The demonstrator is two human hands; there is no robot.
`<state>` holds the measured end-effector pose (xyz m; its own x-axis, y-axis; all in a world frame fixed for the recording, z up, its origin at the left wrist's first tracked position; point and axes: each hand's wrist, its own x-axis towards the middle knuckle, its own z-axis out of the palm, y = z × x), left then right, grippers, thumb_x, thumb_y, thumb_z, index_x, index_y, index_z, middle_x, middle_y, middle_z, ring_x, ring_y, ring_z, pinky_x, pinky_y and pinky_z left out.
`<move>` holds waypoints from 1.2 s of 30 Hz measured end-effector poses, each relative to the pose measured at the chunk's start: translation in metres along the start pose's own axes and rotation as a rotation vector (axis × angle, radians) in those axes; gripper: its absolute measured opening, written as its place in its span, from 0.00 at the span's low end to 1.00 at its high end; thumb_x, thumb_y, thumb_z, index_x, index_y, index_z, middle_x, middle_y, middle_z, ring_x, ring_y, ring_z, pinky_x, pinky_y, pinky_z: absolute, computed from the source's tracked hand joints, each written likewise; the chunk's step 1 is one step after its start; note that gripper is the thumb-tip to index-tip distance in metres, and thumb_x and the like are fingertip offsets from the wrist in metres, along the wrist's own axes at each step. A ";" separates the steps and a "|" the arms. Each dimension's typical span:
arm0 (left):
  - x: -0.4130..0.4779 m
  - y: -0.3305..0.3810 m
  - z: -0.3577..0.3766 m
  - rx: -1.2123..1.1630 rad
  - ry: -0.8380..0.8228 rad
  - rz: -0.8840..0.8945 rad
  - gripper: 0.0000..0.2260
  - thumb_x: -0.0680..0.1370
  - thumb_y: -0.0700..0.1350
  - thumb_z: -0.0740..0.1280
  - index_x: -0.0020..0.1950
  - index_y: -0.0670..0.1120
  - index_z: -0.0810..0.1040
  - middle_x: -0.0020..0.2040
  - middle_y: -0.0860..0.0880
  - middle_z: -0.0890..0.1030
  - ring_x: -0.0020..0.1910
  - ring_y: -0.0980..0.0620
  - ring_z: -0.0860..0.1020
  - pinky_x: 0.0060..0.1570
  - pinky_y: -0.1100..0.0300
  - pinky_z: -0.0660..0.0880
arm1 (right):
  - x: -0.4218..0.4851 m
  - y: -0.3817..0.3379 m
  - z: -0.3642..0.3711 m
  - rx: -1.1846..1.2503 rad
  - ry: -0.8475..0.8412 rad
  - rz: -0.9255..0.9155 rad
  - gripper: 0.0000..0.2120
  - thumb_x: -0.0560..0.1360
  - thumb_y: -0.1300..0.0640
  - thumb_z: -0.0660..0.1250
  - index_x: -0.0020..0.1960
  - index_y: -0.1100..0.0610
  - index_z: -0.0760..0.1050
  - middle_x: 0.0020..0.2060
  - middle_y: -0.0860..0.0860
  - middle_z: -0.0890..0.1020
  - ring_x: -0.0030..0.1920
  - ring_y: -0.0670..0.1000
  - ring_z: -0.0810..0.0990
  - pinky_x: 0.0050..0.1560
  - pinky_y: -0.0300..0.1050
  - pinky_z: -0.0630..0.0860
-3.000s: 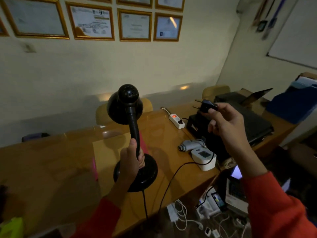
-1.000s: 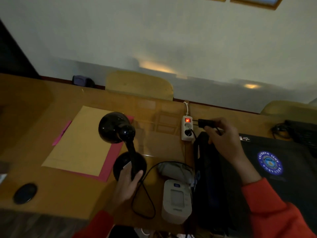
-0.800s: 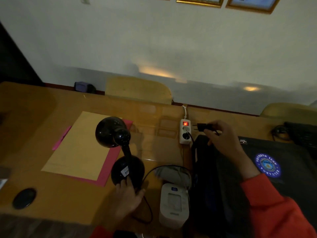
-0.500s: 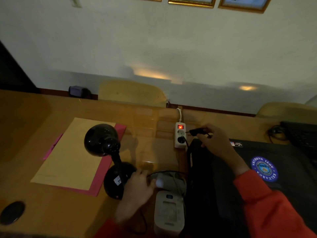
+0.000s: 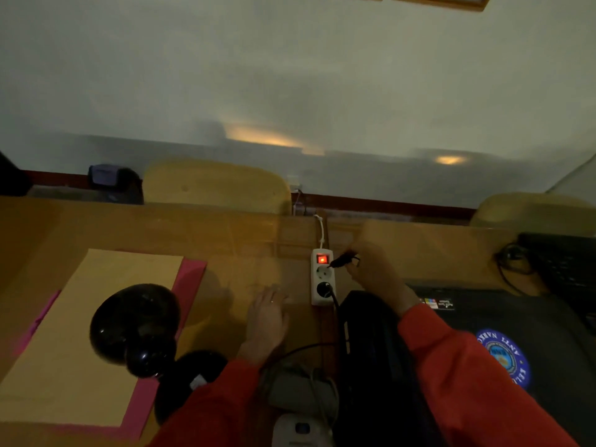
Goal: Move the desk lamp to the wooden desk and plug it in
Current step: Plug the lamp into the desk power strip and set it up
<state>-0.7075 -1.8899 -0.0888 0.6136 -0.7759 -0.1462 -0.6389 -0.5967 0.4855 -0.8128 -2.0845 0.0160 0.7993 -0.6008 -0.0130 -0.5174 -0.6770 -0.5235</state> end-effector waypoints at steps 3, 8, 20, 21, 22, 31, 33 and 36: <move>0.018 -0.008 0.020 0.078 -0.089 -0.053 0.25 0.79 0.44 0.58 0.75 0.51 0.58 0.78 0.45 0.55 0.76 0.45 0.54 0.75 0.50 0.55 | 0.025 0.009 0.011 -0.053 -0.113 -0.007 0.10 0.73 0.69 0.63 0.50 0.64 0.81 0.48 0.61 0.84 0.49 0.57 0.81 0.50 0.49 0.77; 0.032 -0.018 0.043 0.063 -0.170 -0.094 0.27 0.78 0.44 0.59 0.76 0.50 0.57 0.79 0.41 0.48 0.77 0.39 0.46 0.75 0.44 0.51 | 0.055 0.022 0.038 -0.256 -0.302 -0.016 0.12 0.74 0.67 0.64 0.55 0.62 0.80 0.53 0.61 0.82 0.53 0.57 0.81 0.53 0.47 0.75; 0.037 -0.025 0.059 0.092 -0.140 -0.132 0.28 0.75 0.49 0.61 0.75 0.53 0.57 0.79 0.43 0.50 0.77 0.41 0.48 0.76 0.45 0.50 | 0.075 0.031 0.063 -0.690 -0.462 -0.206 0.14 0.76 0.65 0.61 0.59 0.58 0.77 0.58 0.58 0.80 0.58 0.59 0.79 0.57 0.54 0.76; 0.037 -0.025 0.059 0.085 -0.143 -0.134 0.29 0.76 0.49 0.61 0.75 0.53 0.57 0.79 0.42 0.49 0.77 0.41 0.48 0.76 0.45 0.51 | 0.075 0.032 0.064 -0.706 -0.474 -0.214 0.14 0.76 0.64 0.62 0.60 0.57 0.77 0.59 0.57 0.79 0.58 0.59 0.78 0.58 0.54 0.76; 0.037 -0.025 0.059 0.084 -0.146 -0.136 0.29 0.76 0.49 0.61 0.75 0.53 0.56 0.79 0.42 0.49 0.77 0.41 0.47 0.76 0.45 0.51 | 0.074 0.033 0.065 -0.711 -0.491 -0.217 0.14 0.76 0.63 0.63 0.61 0.56 0.77 0.60 0.57 0.79 0.60 0.58 0.78 0.59 0.53 0.75; 0.036 -0.027 0.052 0.112 -0.188 -0.114 0.29 0.76 0.50 0.61 0.75 0.54 0.55 0.79 0.43 0.50 0.77 0.41 0.49 0.75 0.44 0.55 | 0.073 0.023 0.078 -0.727 -0.493 -0.183 0.12 0.77 0.63 0.62 0.59 0.59 0.77 0.59 0.59 0.80 0.57 0.59 0.79 0.56 0.54 0.78; 0.035 -0.025 0.047 0.112 -0.205 -0.109 0.29 0.76 0.49 0.61 0.75 0.53 0.55 0.79 0.43 0.49 0.77 0.41 0.49 0.74 0.44 0.56 | 0.074 0.018 0.075 -0.722 -0.471 -0.174 0.11 0.76 0.63 0.63 0.56 0.61 0.79 0.55 0.60 0.81 0.54 0.60 0.81 0.52 0.53 0.80; 0.031 -0.017 0.036 0.066 -0.248 -0.126 0.25 0.77 0.48 0.60 0.74 0.49 0.60 0.79 0.42 0.51 0.76 0.40 0.52 0.73 0.45 0.58 | 0.070 0.012 0.070 -0.731 -0.473 -0.163 0.09 0.76 0.64 0.63 0.54 0.65 0.78 0.53 0.61 0.81 0.53 0.61 0.81 0.50 0.52 0.80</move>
<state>-0.6945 -1.9112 -0.1325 0.5631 -0.7165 -0.4119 -0.5989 -0.6972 0.3940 -0.7415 -2.1052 -0.0513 0.8391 -0.3439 -0.4214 -0.3223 -0.9385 0.1242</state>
